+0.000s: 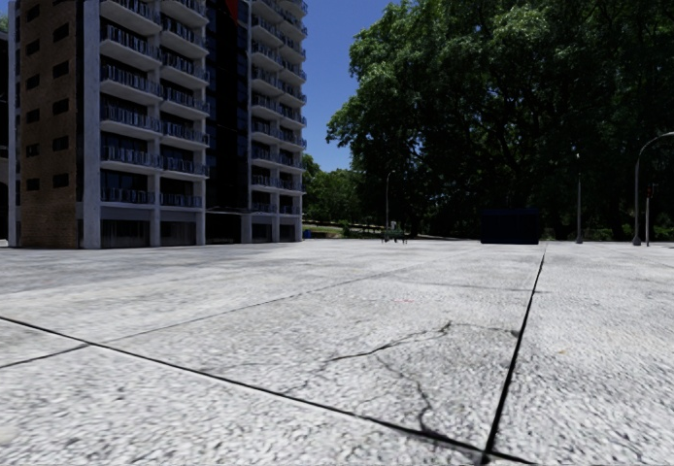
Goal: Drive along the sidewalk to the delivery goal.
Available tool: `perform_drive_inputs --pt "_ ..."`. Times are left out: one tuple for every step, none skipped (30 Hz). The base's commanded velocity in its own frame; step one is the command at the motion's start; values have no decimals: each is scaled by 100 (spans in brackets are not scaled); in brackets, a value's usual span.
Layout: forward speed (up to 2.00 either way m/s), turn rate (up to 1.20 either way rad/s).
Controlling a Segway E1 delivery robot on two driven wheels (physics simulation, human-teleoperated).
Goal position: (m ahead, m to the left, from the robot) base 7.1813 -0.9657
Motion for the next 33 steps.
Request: perform_drive_inputs --pt "185 0" --pt "183 0" --pt "181 0" --pt "179 0" --pt "179 0" --pt "178 0" --pt "176 0" --pt "171 0" --pt "168 0" --pt "168 0" --pt "159 0" --pt "153 0" --pt "152 0" --pt "151 0" --pt "151 0" --pt "148 0" --pt "146 0" --pt "143 0" --pt "143 0" --pt "138 0" --pt "135 0" --pt "133 -4" --pt "133 -4" --pt "132 -9" --pt "132 -20" --pt "132 -26" --pt "132 -32" --pt "132 -32" --pt "131 -34" --pt "131 -35" --pt "129 -35" --pt "129 -35" --pt "128 -36"
